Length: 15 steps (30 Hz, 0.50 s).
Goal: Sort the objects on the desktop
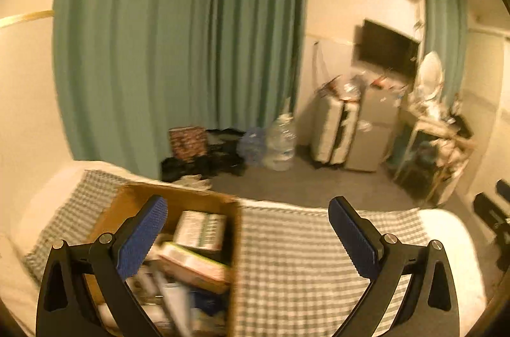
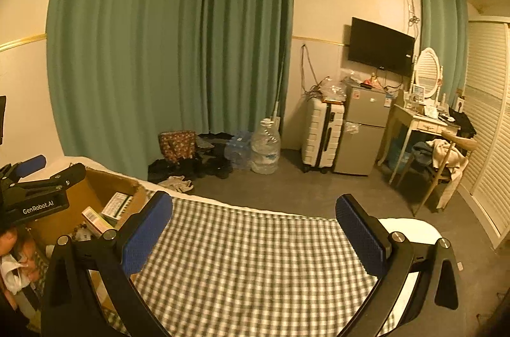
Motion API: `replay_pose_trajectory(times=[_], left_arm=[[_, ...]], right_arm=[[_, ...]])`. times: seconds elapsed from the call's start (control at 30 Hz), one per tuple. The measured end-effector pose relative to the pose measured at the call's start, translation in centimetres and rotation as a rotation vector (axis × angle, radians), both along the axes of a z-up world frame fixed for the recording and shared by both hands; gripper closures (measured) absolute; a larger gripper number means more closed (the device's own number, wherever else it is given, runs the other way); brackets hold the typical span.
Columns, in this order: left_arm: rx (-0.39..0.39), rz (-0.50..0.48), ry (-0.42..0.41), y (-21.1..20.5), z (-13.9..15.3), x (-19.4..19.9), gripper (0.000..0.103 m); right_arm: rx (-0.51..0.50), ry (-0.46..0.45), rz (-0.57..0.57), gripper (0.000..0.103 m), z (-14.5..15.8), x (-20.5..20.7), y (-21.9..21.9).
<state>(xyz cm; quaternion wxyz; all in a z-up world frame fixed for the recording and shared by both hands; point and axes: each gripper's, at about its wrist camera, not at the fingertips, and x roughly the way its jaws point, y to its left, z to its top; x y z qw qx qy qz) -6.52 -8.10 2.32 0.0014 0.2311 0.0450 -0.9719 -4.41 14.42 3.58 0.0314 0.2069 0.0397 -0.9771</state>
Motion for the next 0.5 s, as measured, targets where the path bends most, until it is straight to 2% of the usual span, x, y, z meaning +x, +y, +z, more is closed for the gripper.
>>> replay_pose_trajectory(times=[0.27, 0.5], left_arm=[[-0.019, -0.035, -0.005, 4.5, 0.0, 0.1, 0.000], [-0.087, -0.014, -0.065, 8.2, -2.0, -0.4, 0.000]], right_arm=[[-0.014, -0.001, -0.066, 0.000, 0.1, 1.2, 5.0], [-0.021, 0.003, -0.080, 0.000, -0.6, 1.8, 8.0]])
